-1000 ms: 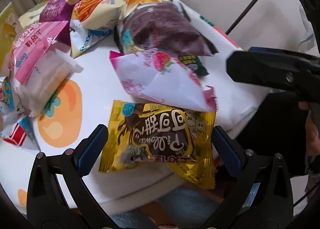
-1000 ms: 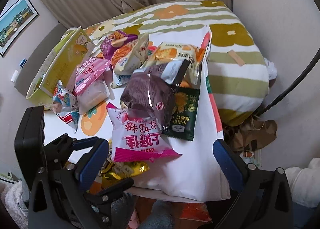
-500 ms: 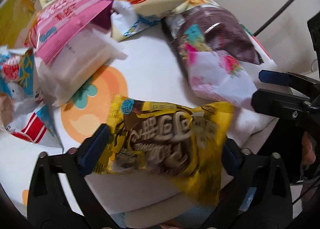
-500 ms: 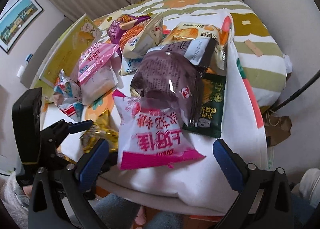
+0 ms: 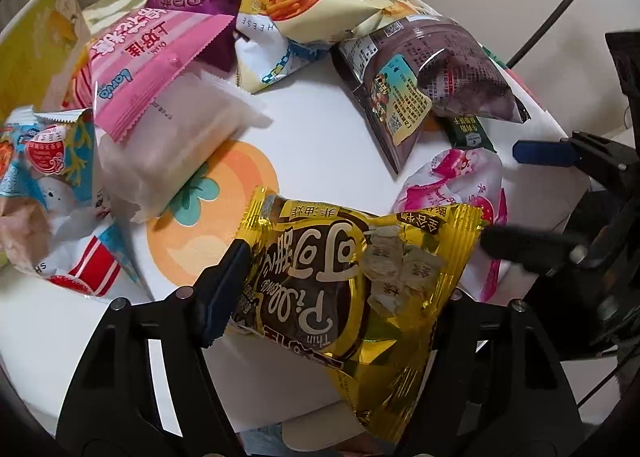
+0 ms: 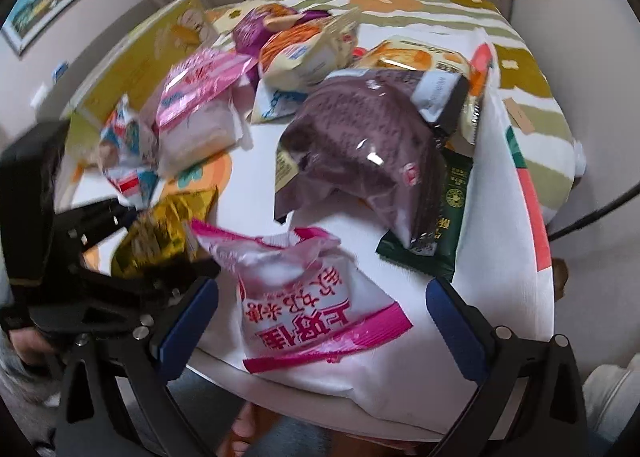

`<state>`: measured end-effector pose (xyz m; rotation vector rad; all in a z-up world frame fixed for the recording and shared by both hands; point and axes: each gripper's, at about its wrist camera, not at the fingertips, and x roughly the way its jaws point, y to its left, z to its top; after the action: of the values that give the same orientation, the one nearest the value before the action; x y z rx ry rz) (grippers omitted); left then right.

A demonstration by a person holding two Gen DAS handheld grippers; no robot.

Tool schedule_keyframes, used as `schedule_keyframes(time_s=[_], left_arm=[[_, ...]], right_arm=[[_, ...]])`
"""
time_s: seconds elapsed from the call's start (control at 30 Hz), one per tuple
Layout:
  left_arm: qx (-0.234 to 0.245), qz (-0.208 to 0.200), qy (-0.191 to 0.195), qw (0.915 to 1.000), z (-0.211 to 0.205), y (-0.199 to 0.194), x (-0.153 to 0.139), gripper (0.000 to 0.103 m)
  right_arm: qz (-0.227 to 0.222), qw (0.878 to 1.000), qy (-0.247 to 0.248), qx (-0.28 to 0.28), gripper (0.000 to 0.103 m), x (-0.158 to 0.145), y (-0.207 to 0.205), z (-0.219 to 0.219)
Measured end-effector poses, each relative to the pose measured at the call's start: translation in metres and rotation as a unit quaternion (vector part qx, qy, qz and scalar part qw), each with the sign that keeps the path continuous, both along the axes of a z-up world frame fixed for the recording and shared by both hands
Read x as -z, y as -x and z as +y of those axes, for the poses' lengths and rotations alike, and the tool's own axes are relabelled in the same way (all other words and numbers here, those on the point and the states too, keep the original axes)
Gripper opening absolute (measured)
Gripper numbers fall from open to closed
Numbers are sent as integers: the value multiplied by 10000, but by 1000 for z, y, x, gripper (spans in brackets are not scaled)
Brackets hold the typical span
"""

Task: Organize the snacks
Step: 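Grasp the gold chocolate bag with the left tool while the right tool grasps the pink milk-cake bag, then carry both bags over the box and open both tools to release them inside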

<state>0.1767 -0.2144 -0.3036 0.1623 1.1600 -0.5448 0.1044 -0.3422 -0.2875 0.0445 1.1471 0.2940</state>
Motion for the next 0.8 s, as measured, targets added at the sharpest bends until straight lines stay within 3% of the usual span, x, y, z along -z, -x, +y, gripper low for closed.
schedule_keyframes(time_s=[0.2,0.37,0.47,0.6,0.8], left_arm=[[-51,12,24,10000,11,14,-5,67],[-102,9,32,9999,26,23,-12,66],[-93,-3,9,10000,28,24,-13,66],[-103,-18,-24,9999,26,26,-16,65],[-124,-33,-45,9999,24,34,-19,63]], right_arm=[[-117,9980,579,-238,103,7,6,14],[-201,9965,644,-502,102,11,14,26],[-45,9969,558,-554,87,24,9,29],[-96,9964,601,-595,84,31,5,30],[-267,9947,689,-714,62,30,7,33]])
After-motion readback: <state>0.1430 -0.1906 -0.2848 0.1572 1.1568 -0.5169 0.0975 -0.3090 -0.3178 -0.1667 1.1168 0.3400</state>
